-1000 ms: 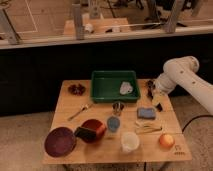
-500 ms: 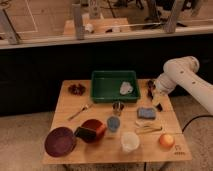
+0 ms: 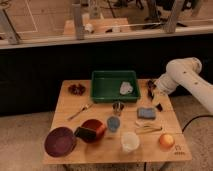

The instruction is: Place brush in paper cup

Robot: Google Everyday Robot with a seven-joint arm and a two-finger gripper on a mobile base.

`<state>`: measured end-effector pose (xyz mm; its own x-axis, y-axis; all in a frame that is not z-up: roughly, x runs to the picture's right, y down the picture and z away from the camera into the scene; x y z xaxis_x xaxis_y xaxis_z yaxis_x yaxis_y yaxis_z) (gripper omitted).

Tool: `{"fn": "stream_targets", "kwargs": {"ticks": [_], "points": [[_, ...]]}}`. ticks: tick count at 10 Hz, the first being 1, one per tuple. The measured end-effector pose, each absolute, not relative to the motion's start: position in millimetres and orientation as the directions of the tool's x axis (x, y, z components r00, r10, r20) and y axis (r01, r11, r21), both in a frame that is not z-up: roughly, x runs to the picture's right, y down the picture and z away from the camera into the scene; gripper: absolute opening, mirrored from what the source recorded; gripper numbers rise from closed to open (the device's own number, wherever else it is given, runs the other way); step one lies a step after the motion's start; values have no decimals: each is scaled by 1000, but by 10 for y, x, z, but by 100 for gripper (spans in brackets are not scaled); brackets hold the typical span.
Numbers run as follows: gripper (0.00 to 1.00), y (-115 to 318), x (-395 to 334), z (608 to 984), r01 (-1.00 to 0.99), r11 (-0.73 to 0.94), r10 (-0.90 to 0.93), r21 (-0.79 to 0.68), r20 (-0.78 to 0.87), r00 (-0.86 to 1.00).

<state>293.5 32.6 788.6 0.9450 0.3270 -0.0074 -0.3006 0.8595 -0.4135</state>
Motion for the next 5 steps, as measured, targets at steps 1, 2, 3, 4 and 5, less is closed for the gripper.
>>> {"fn": "stream_targets", "kwargs": {"ticks": [1, 2, 3, 4, 5], "points": [[80, 319, 2942, 7915, -319, 858, 344, -404, -11, 939], [80, 310, 2946, 7948, -335, 856, 357, -394, -19, 934], [80, 322, 2989, 7992, -368, 849, 384, -380, -36, 922], [80, 334, 3051, 8040, -397, 842, 408, -365, -53, 912], [80, 361, 3106, 8106, -429, 831, 436, -355, -65, 898]]}}
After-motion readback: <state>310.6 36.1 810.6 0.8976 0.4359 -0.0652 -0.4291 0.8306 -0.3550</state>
